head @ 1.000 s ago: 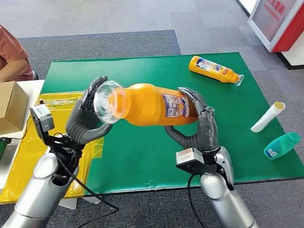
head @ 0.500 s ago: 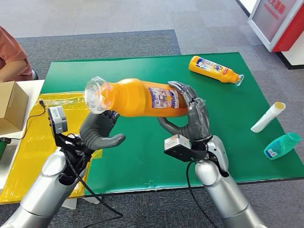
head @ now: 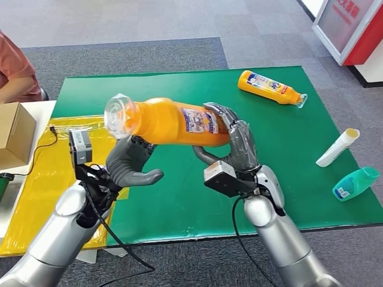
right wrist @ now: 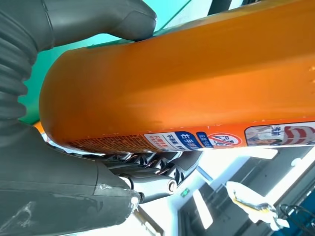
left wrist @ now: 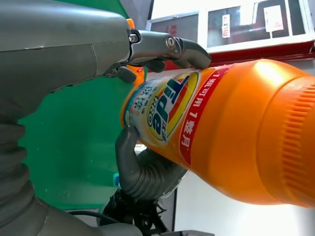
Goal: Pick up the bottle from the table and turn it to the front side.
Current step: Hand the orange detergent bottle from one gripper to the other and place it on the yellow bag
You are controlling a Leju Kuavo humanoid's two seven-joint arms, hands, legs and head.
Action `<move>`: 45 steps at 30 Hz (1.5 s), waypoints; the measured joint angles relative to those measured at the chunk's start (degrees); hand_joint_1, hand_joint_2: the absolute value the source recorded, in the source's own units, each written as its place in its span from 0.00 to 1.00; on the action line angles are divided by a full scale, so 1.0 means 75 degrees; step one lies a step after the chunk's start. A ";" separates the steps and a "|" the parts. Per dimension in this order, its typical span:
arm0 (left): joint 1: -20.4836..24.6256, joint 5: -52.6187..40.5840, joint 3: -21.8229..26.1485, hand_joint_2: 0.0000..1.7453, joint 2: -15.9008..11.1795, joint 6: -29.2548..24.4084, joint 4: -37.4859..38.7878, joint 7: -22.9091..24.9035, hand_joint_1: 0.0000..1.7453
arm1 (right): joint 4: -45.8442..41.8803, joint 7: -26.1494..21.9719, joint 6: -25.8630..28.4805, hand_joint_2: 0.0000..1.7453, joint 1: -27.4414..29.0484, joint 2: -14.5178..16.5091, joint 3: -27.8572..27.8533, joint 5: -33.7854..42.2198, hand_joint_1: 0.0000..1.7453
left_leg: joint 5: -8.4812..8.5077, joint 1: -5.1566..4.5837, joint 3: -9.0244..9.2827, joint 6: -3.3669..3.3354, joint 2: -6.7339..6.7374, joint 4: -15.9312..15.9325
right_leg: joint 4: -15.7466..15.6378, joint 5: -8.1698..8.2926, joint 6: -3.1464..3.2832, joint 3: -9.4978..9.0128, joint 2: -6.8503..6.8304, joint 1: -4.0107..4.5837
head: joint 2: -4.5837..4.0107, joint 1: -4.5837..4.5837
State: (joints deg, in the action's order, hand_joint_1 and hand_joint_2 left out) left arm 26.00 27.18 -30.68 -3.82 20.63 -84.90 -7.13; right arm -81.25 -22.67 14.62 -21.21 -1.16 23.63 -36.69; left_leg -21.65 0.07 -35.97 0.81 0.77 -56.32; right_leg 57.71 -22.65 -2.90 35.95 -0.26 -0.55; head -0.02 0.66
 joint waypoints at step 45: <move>0.0409 -0.0546 -0.0200 1.00 0.0438 -0.0564 0.0149 -0.0427 1.00 | 0.1101 -0.0103 -0.1541 1.00 0.0259 0.0659 0.1042 0.1617 1.00 | 0.0001 0.0000 -0.0005 0.0000 0.0001 0.0000 | 0.0001 0.0000 0.0001 0.0011 0.0002 0.0000 | 0.0000 -0.0001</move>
State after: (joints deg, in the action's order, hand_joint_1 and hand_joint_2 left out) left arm 29.07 23.09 -32.18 -0.54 16.40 -83.78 -10.33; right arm -73.00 -23.45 3.06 -19.26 3.78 31.44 -24.57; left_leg -21.65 0.08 -36.01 0.81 0.78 -56.33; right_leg 57.71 -22.65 -2.90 36.03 -0.25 -0.55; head -0.02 0.66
